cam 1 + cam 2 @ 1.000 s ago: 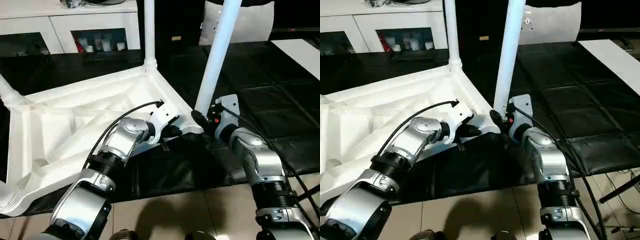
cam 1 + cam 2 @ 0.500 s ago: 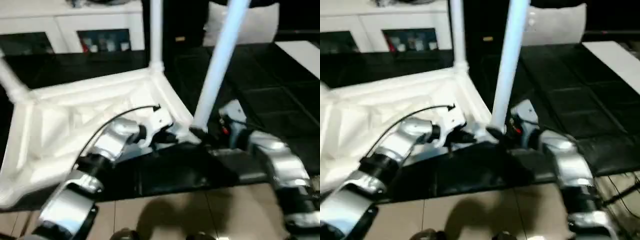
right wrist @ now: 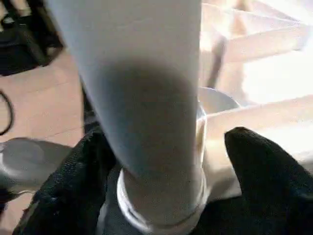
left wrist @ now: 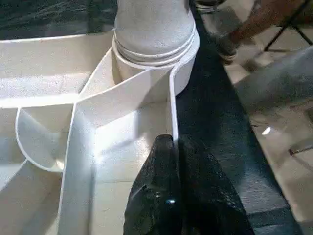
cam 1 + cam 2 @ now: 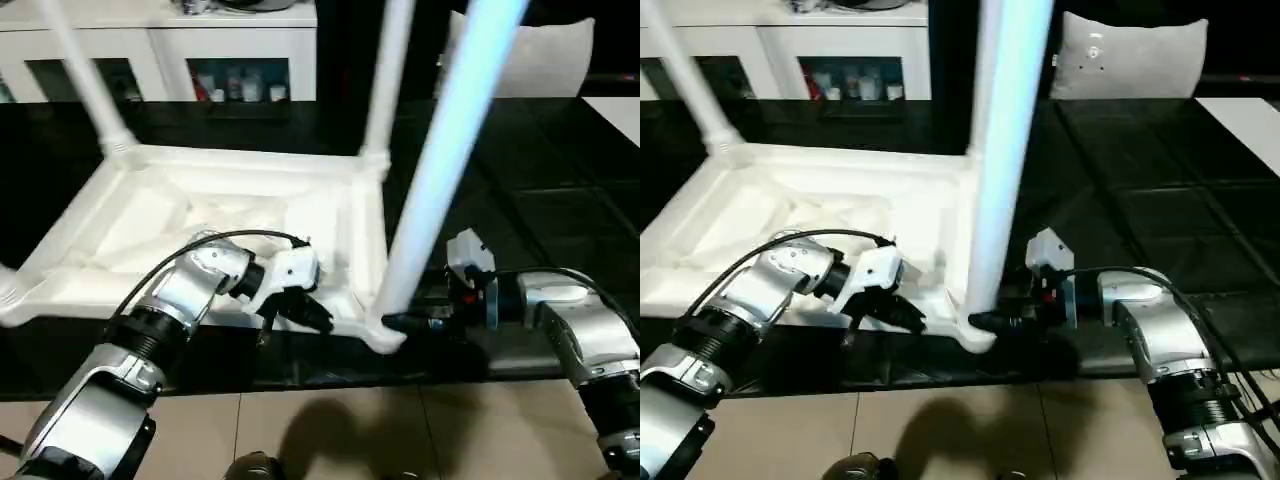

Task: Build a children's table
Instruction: Rotate leg to tighten

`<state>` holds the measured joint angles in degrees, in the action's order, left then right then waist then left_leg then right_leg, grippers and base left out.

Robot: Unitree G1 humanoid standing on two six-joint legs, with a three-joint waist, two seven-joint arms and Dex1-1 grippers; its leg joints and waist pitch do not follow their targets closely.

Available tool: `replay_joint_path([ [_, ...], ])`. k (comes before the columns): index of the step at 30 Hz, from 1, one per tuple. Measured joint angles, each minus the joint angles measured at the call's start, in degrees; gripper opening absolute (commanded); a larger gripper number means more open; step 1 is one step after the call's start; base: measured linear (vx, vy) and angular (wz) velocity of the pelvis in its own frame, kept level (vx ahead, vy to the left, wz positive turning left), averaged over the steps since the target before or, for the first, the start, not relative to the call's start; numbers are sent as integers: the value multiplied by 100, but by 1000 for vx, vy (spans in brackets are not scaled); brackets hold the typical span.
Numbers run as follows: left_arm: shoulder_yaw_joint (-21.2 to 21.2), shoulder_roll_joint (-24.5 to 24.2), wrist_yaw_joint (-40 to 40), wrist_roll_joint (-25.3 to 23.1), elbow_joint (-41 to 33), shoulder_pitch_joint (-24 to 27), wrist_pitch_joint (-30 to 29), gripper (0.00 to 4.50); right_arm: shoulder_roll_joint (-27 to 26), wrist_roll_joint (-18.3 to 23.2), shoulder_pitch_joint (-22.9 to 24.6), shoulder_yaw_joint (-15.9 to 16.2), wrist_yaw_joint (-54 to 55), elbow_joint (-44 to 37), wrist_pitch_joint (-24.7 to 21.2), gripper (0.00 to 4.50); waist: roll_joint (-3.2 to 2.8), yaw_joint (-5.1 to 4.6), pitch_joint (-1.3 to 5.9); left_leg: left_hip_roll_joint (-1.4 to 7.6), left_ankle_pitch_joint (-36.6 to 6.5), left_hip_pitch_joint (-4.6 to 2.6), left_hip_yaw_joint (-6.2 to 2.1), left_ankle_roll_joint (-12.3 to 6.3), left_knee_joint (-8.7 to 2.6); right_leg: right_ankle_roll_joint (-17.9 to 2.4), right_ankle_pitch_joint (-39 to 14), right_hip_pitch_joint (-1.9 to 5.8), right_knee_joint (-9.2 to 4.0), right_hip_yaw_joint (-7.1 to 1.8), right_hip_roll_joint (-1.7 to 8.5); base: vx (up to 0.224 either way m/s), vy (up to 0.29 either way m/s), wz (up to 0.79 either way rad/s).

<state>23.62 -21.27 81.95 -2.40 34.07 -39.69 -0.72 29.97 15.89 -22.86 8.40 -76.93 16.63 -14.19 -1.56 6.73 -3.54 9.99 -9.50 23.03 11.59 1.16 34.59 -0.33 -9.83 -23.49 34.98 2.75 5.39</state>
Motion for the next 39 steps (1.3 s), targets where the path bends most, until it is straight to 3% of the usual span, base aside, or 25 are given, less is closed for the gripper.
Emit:
replay_joint_path([
  [16, 21, -37, 157, 4, -5, 0, 120, 0, 75, 247, 1, 28, -379, -12, -335, 213, 0, -7, 0, 1, 0, -3, -1, 0, 1, -1, 0, 1, 1, 2, 0, 0, 0, 0],
  [23, 11, -14, 150, 12, -5, 8, 123, 0, 78, 245, 27, 25, -349, -69, -348, 202, 0, -7, 0, 1, 0, -3, -1, 0, 1, -1, 0, 1, 1, 1, 0, 0, 0, 0],
  [27, -141, 132, -192, 38, -7, 35, -316, 0, -127, 261, 201, -237, 180, -284, -648, 200, -1, -14, 0, 1, 1, -9, 0, 1, 1, -5, 3, 4, 4, 0, 0, 0, 0, 0],
  [31, -413, 396, -969, 6, 53, -5, -831, 0, -527, 226, 202, -613, 1257, -299, -944, 200, -1, -118, 0, -1, 1, -21, 0, 2, 3, -2, 2, 6, 2, -4, 0, 0, 0, 0],
  [36, -691, 1023, -2266, -96, 347, -169, -1365, 0, -1202, -115, 15, -1041, 3060, -195, -1083, 198, -2, -409, 0, -4, 3, -19, 2, 5, 3, 12, -4, -9, -4, -9, -1, 0, 0, 0],
  [39, -777, 1305, -2826, -134, 384, -189, -1551, 0, -1499, -317, -121, -1170, 3831, -209, -1253, 198, -1, -492, 0, -1, 3, -11, 1, 5, -11, -15, 15, -25, -2, -6, -7, 0, 0, 0],
])
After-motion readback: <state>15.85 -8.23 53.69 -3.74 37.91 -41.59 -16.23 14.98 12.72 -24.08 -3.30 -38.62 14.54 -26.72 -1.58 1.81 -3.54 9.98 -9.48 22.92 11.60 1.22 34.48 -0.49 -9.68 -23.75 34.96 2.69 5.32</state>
